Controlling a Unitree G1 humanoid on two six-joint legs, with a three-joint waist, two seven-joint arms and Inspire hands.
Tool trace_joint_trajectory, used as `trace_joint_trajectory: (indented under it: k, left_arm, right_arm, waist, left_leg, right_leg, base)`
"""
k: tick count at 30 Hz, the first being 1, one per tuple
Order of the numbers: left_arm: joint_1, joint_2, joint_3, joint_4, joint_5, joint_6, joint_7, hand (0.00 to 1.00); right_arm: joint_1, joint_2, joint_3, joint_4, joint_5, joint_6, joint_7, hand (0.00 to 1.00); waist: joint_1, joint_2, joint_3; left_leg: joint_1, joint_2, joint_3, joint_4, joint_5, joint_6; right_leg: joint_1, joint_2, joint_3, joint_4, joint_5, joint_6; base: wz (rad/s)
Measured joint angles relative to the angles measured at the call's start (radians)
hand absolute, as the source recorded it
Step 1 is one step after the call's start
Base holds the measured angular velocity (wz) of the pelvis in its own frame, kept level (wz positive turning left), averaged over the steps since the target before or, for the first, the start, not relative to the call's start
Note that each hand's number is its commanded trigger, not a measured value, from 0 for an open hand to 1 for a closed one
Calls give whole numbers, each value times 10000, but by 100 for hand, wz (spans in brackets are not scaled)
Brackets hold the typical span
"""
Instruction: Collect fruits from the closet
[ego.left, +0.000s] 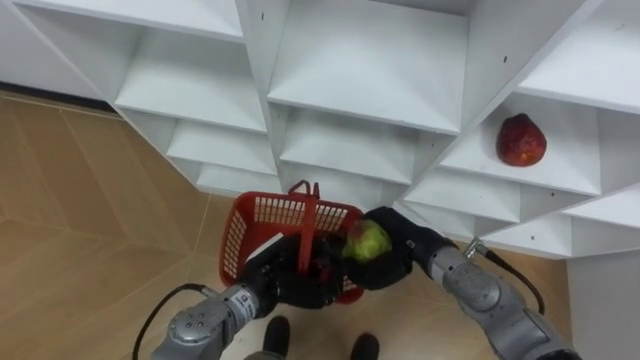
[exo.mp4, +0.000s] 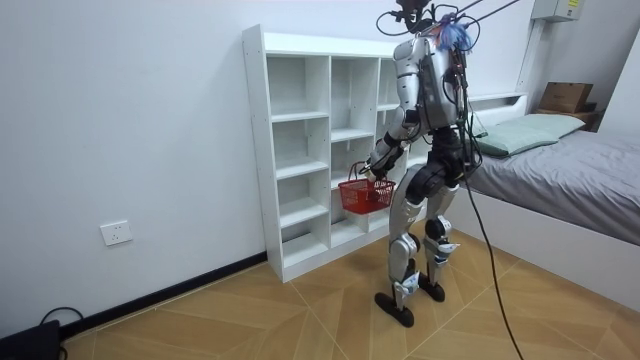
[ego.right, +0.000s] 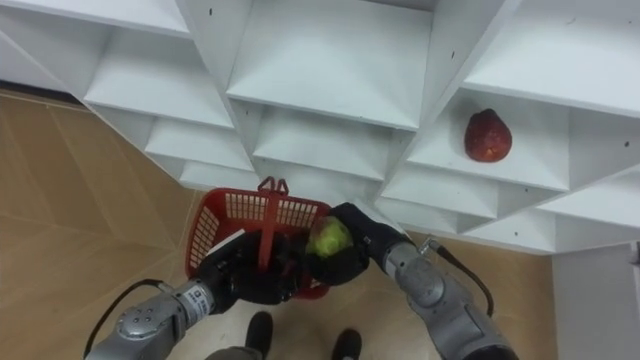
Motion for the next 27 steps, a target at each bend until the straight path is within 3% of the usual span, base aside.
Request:
trace_joint_trajectory:
  k: [8, 27]
  left_arm:
    - [0, -25, -107, -44, 5, 0, -2, 100]
    - [-228, -22, -462, -44, -5, 6, -377, 100]
  right_arm:
    - [-223, 174, 116, 448, -4, 9, 4, 100]
    - [-397, 238, 385, 797, -16, 215, 79, 100]
  waist:
    - [8, 17, -2]
    - [-149, 92, 50]
  left_leg:
    - [175, 4, 176, -115, 4, 6]
    - [188, -2, 182, -234, 4, 6]
  right_leg:
    - [0, -6, 197, 76, 0, 1]
    - [-15, -5, 203, 1, -16, 20]
  base:
    - [-6]
    - [0]
